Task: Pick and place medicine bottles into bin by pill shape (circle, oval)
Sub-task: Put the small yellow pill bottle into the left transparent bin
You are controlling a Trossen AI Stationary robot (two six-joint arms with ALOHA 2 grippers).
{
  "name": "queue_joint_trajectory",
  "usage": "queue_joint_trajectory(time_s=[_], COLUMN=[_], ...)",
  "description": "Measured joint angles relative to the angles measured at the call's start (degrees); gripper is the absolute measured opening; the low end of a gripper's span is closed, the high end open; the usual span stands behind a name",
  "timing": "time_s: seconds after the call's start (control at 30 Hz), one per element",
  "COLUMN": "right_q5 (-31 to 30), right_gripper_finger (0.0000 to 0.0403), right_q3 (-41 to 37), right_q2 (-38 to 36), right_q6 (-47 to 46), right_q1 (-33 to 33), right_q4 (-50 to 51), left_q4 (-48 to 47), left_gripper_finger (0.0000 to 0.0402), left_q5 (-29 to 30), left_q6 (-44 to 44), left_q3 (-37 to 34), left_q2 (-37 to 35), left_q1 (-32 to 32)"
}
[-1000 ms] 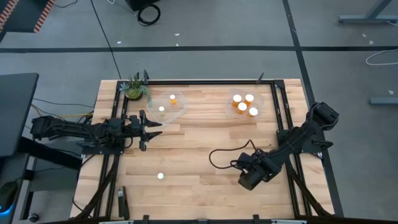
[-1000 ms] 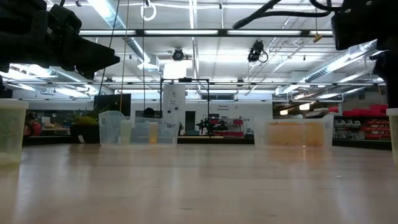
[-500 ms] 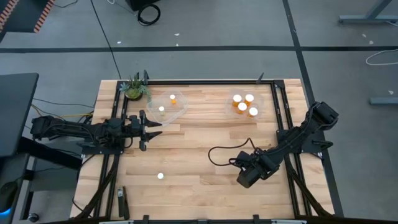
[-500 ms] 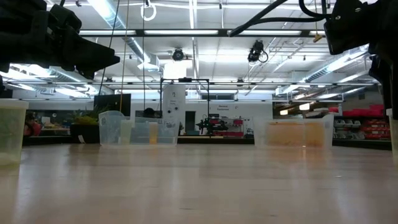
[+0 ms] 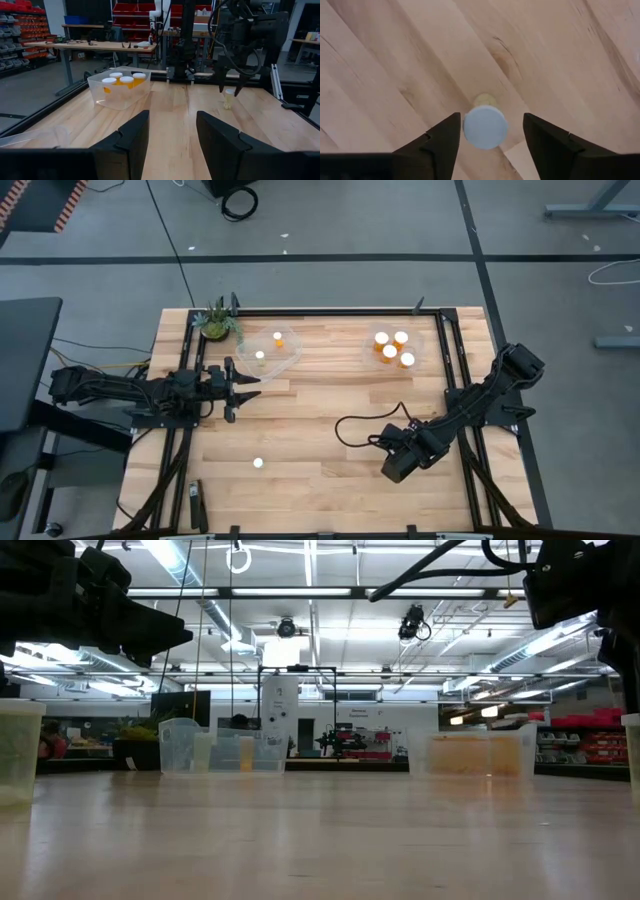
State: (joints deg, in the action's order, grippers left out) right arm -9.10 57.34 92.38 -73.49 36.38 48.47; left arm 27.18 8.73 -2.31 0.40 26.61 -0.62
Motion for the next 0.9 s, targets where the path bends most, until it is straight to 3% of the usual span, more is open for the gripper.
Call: queue_joint_trajectory(time_s=[0.53, 0.9], right_q5=[0.8, 2.1], right_gripper_finger=[0.0136, 0.0144], right_q3=[0.0, 0.0], right_q2=[0.0, -0.1], right_q6=[2.0, 3.1], right_q1=[-0.9, -1.8], right_q4=[0.1, 0.0], left_q4=[0.0, 0.0], left_gripper_finger=[0.0172, 0.0172], left_q5=[0.0, 0.0], left_q6=[0.0, 0.0], left_q3=[0.0, 0.0], left_q2=[0.0, 0.0], left_q1=[0.0, 0.0])
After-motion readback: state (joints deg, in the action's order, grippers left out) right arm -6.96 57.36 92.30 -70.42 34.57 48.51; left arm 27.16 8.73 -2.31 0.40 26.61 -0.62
